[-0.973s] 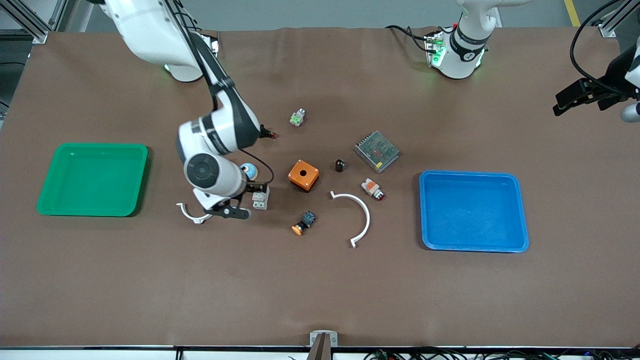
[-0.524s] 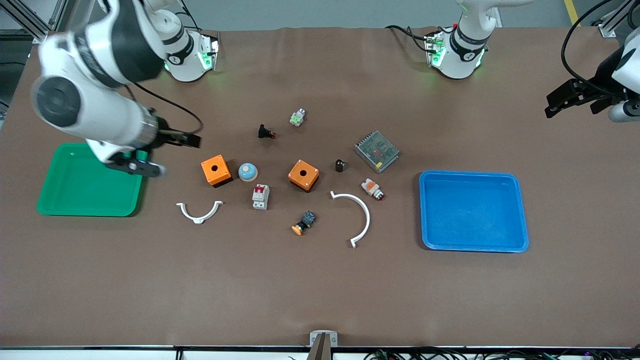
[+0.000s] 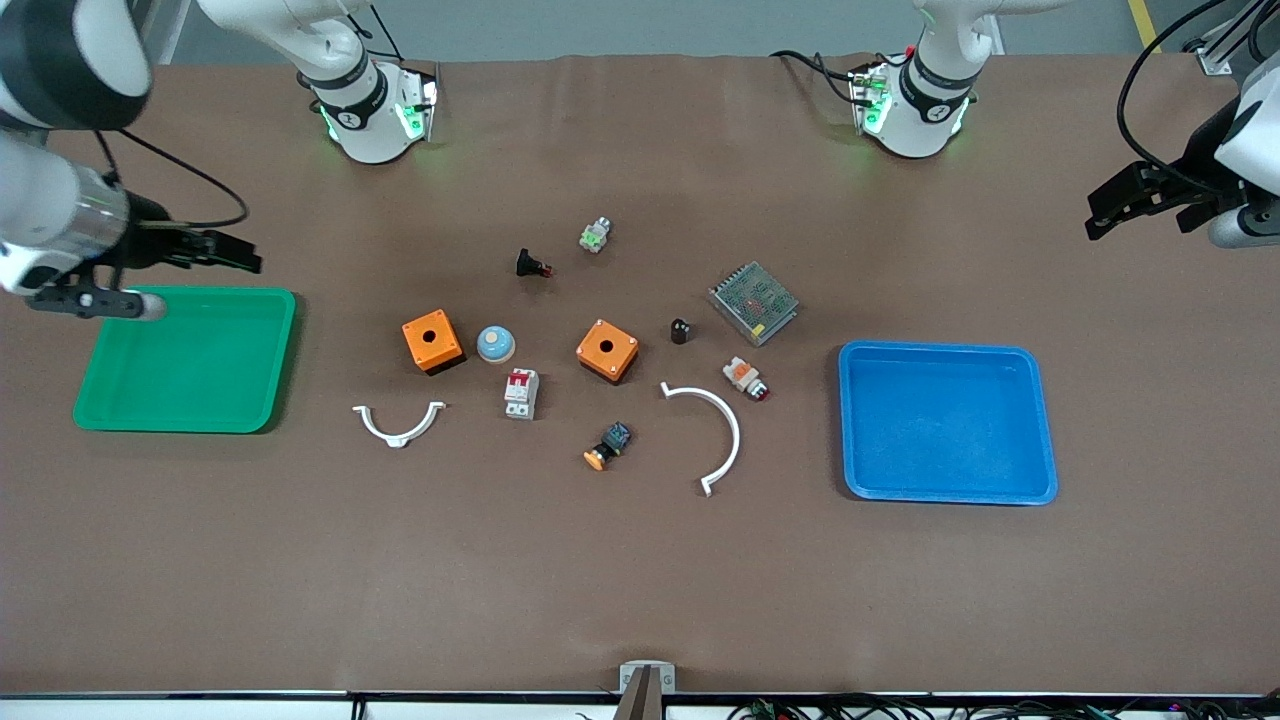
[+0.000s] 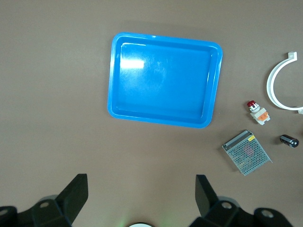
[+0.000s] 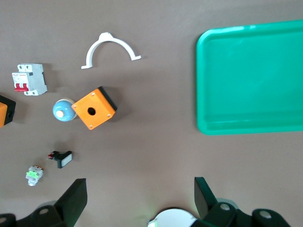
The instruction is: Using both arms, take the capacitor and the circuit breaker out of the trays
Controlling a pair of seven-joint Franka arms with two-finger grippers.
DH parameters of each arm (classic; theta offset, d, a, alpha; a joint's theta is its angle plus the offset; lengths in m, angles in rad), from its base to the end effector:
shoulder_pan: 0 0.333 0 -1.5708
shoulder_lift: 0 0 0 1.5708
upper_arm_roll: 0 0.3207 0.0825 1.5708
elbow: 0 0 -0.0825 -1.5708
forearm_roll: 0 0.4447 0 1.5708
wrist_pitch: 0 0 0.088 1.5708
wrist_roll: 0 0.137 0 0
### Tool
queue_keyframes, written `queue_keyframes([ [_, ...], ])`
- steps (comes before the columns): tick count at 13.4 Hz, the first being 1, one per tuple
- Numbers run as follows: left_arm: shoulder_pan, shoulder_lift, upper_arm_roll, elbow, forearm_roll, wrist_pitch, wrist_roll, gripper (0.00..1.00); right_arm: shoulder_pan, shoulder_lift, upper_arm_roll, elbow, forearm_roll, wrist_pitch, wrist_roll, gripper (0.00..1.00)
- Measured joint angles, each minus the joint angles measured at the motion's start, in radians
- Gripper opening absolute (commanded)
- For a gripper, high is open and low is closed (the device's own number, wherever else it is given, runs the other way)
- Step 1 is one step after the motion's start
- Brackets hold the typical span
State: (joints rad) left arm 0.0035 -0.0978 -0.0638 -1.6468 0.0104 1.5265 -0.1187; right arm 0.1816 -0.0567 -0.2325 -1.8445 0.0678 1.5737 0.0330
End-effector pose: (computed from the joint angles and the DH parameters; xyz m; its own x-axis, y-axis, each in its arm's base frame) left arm 0.5775 -0.0350 0.6133 0.9980 0.0593 -0.0206 0.0589 -0.9981 -0.0192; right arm 0.5730 -0.0218 0.4897 0.9730 -0.0795 -0.2164 -0.0972 -0.9927 -0.0721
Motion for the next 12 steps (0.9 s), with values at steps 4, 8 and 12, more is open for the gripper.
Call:
queue_keyframes([
  [4, -0.017, 0.0, -0.007, 0.0, 0.0, 0.004, 0.0, 1.0, -0.054, -0.013, 0.002, 0.055, -0.009, 0.007, -0.069, 1.0],
  [8, -0.018, 0.01, -0.021, 0.001, 0.0, 0.006, 0.0, 1.0, -0.054, -0.013, 0.01, 0.134, -0.026, 0.008, -0.069, 1.0],
  [12, -0.017, 0.014, -0.021, 0.01, 0.0, 0.009, 0.0, 1.0, -0.051, -0.009, 0.016, 0.163, -0.044, 0.018, -0.069, 1.0],
])
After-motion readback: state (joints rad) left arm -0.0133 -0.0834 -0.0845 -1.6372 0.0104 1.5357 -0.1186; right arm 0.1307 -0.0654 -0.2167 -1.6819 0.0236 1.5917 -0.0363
